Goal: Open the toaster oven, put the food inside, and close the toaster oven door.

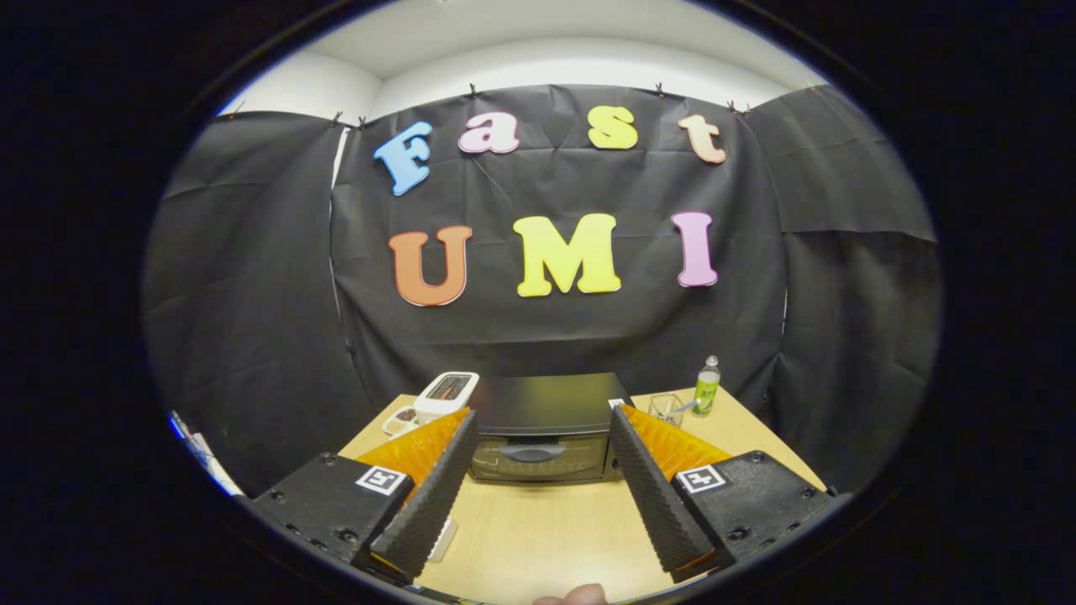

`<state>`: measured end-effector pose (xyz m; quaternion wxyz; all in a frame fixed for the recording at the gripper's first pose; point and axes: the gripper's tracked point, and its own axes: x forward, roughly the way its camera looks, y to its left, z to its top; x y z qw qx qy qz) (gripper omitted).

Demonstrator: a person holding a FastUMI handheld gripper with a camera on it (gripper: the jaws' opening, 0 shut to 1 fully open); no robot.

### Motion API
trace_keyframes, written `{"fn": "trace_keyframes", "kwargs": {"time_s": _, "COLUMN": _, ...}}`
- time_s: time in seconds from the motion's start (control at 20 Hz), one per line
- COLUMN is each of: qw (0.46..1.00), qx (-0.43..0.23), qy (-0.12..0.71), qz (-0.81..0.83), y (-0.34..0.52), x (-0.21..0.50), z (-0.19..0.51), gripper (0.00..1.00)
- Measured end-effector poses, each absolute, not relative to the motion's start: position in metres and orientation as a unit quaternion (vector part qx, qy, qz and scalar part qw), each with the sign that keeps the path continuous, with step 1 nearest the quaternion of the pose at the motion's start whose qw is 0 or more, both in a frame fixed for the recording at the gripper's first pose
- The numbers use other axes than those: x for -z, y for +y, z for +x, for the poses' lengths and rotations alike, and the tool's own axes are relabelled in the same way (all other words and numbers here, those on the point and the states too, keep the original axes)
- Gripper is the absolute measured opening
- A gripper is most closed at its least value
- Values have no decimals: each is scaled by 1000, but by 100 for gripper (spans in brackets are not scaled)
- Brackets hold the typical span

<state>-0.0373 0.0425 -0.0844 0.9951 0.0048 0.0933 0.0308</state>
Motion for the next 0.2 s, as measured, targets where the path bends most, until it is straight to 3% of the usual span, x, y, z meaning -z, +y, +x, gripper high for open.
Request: {"fn": "trace_keyframes", "kwargs": {"time_s": 0.2, "qw": 995, "qx": -33, "qy": 97, "qz": 6, "y": 42, "x": 86, "z": -36, "gripper": 100}}
